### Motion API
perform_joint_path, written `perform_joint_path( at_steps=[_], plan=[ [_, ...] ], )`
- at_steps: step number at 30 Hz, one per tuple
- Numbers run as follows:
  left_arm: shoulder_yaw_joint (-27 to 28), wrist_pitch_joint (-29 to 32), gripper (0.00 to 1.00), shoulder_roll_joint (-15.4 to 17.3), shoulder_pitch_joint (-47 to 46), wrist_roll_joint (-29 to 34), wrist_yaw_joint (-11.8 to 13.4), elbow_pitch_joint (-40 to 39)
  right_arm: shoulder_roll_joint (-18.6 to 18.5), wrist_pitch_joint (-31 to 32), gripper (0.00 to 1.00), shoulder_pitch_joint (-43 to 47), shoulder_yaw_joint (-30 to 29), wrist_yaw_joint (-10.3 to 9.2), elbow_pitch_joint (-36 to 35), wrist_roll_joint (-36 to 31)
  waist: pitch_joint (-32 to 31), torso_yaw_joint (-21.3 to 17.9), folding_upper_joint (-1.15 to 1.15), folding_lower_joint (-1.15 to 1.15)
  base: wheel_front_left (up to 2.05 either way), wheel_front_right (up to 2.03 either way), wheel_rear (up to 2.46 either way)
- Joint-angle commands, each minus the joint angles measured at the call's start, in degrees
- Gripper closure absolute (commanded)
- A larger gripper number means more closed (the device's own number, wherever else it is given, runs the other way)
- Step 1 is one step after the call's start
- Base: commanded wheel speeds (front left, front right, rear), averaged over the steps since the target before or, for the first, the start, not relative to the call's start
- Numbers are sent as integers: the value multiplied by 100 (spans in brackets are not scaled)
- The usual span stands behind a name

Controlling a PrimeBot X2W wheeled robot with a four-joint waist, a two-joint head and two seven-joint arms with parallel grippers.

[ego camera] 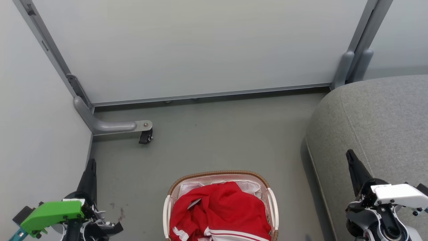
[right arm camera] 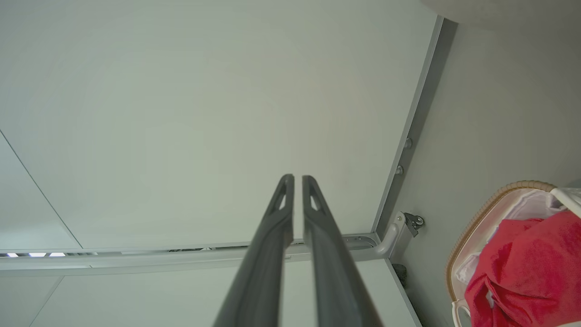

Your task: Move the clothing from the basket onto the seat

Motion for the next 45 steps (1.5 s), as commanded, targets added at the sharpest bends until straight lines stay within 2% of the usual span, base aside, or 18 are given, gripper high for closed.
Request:
perform_joint_path(
  at_steps=[1,2,3,13,21,35,45],
  plan=[
    [-10,-5,100,-2,8,2,1,21,4,-7,100,6,5,-1,15,-4,0,0,0,0,0,0,0],
    [-20,-6,100,-15,63,2,5,89,29,-7,100,38,11,-2,84,-4,1,0,0,0,0,0,0],
    [-23,-4,0,-24,110,1,5,137,46,-4,0,73,13,-2,131,-3,1,0,0,0,0,0,0],
    [-405,-284,0,-20,134,165,2,152,38,-287,0,160,62,-2,117,-274,1,-2,0,0,0,0,0],
    [-584,-492,0,-14,110,555,-1,138,28,-496,0,168,-89,-2,80,-898,1,-2,0,0,0,0,0],
    [-803,-818,0,-3,14,2087,35,-131,12,-823,0,214,-204,-2,-400,-2840,10,9,0,0,0,0,0],
    [-931,-1025,0,3,24,3005,121,-310,4,-1032,0,305,0,-1,-517,-4091,23,22,0,0,0,0,0]
  ],
)
